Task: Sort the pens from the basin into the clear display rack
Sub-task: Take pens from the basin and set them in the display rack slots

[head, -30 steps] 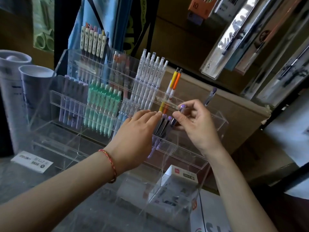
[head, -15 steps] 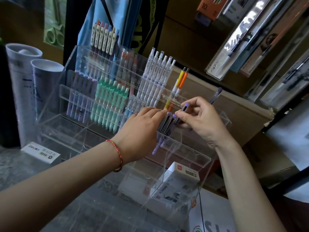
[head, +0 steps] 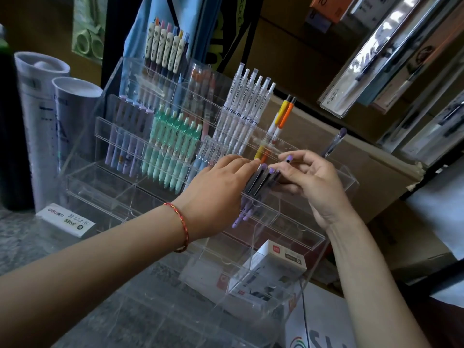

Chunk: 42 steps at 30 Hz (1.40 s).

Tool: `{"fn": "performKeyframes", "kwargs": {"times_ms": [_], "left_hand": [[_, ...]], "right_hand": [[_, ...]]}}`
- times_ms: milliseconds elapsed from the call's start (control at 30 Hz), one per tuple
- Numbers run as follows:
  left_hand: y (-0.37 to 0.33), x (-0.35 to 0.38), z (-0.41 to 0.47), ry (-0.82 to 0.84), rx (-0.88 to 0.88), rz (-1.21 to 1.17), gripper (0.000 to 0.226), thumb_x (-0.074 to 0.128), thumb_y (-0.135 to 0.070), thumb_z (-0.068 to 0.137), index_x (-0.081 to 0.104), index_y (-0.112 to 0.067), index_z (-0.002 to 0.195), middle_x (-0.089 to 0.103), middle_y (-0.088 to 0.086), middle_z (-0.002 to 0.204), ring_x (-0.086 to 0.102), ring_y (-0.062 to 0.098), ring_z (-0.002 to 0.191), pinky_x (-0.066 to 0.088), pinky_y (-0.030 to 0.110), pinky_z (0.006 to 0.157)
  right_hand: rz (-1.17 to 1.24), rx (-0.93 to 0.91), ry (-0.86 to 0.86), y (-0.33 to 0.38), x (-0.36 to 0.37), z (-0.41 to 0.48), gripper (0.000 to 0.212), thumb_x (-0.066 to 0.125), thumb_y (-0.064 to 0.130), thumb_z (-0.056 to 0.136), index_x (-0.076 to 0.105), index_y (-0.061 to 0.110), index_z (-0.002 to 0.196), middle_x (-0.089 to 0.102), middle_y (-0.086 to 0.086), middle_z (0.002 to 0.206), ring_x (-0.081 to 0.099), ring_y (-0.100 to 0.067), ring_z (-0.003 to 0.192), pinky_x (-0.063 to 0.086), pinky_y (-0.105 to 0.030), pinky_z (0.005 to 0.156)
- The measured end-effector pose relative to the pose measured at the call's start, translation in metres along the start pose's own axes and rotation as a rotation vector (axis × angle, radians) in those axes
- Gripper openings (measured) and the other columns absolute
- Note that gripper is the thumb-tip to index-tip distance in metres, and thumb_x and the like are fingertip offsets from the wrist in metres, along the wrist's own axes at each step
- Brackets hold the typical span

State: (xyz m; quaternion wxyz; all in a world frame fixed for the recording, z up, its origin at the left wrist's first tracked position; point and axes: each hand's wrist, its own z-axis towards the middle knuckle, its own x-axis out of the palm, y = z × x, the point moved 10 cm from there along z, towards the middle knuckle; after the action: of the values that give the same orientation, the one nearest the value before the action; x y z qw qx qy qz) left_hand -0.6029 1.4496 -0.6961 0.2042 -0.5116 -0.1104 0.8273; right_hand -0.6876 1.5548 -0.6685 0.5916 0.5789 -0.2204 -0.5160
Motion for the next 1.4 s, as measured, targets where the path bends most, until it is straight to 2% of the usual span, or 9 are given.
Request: {"fn": "performKeyframes", "kwargs": {"times_ms": [67,233,333,567,800,900,1000,1167,1400], "left_hand": [[0.000,0.002,0.000,0.005,0.003,0.009,0.067,0.039,-0.006,0.089,0.010,-0.021,0.147,0.022,-0.006,0.151,0.010,0.011,0.139,0.023,0.032,0.113],[0.000,0.004,-0.002,0.015,0.014,0.030,0.066,0.039,-0.009,0.091,0.006,-0.021,0.148,0.018,-0.007,0.153,0.007,0.011,0.140,0.022,0.031,0.112],[0.000,0.003,-0.001,0.014,0.021,0.041,0.066,0.038,-0.010,0.091,0.006,-0.021,0.148,0.018,-0.007,0.152,0.007,0.011,0.140,0.022,0.031,0.111],[0.002,0.006,0.000,-0.001,0.028,0.036,0.070,0.044,-0.009,0.088,0.009,-0.018,0.148,0.022,-0.004,0.151,0.011,0.014,0.140,0.029,0.040,0.109],[0.001,0.004,-0.001,-0.063,0.057,-0.014,0.068,0.045,-0.003,0.085,0.017,-0.014,0.147,0.030,0.001,0.149,0.018,0.019,0.139,0.035,0.045,0.104],[0.001,0.004,-0.001,-0.063,0.066,-0.006,0.068,0.044,-0.004,0.086,0.015,-0.015,0.147,0.028,0.000,0.150,0.017,0.018,0.140,0.035,0.043,0.105],[0.002,0.006,0.000,-0.063,0.071,0.006,0.069,0.044,-0.005,0.087,0.014,-0.016,0.147,0.027,-0.001,0.150,0.016,0.018,0.140,0.035,0.043,0.104],[0.000,0.002,-0.003,-0.152,0.106,0.003,0.067,0.048,-0.002,0.081,0.027,-0.010,0.144,0.040,0.006,0.143,0.030,0.025,0.135,0.045,0.046,0.095],[0.001,0.003,-0.002,-0.157,0.111,0.012,0.071,0.053,-0.002,0.080,0.025,-0.011,0.145,0.039,0.005,0.144,0.029,0.024,0.136,0.044,0.046,0.096]], "right_hand": [[0.035,-0.001,0.010,0.001,-0.001,-0.001,0.011,0.061,0.003,0.084,0.060,0.012,0.090,0.070,-0.016,0.095,0.069,-0.021,0.083,0.059,-0.029,0.062],[-0.076,-0.018,0.089,0.000,0.008,-0.001,0.012,0.064,0.000,0.082,0.061,0.012,0.086,0.066,-0.022,0.095,0.068,-0.029,0.087,0.059,-0.043,0.072],[0.018,-0.046,0.006,0.003,0.001,0.000,0.012,0.060,0.000,0.085,0.060,0.011,0.089,0.070,-0.013,0.087,0.069,-0.016,0.074,0.060,-0.038,0.068],[0.067,-0.100,-0.024,0.007,-0.003,-0.001,0.023,0.066,0.020,0.070,0.060,0.012,0.090,0.073,-0.004,0.080,0.070,-0.019,0.079,0.060,-0.038,0.066],[-0.110,-0.074,0.069,0.002,0.008,0.001,0.016,0.070,0.010,0.074,0.060,0.009,0.087,0.068,-0.018,0.090,0.068,-0.033,0.088,0.057,-0.049,0.076],[-0.007,-0.049,0.027,0.000,0.003,0.002,0.011,0.062,0.003,0.083,0.059,0.011,0.089,0.071,-0.011,0.085,0.070,-0.021,0.079,0.059,-0.037,0.065],[0.145,-0.074,-0.014,0.005,-0.005,0.001,0.015,0.061,0.014,0.079,0.059,0.012,0.094,0.073,-0.006,0.085,0.069,-0.018,0.081,0.056,-0.027,0.066],[0.152,-0.111,-0.016,0.008,-0.007,0.000,0.029,0.072,0.029,0.062,0.066,0.017,0.088,0.073,-0.004,0.087,0.068,-0.020,0.083,0.056,-0.027,0.066],[0.036,-0.120,0.024,0.008,-0.003,0.002,0.017,0.068,0.021,0.072,0.062,0.018,0.087,0.065,-0.010,0.087,0.064,-0.026,0.081,0.055,-0.026,0.061]]}}
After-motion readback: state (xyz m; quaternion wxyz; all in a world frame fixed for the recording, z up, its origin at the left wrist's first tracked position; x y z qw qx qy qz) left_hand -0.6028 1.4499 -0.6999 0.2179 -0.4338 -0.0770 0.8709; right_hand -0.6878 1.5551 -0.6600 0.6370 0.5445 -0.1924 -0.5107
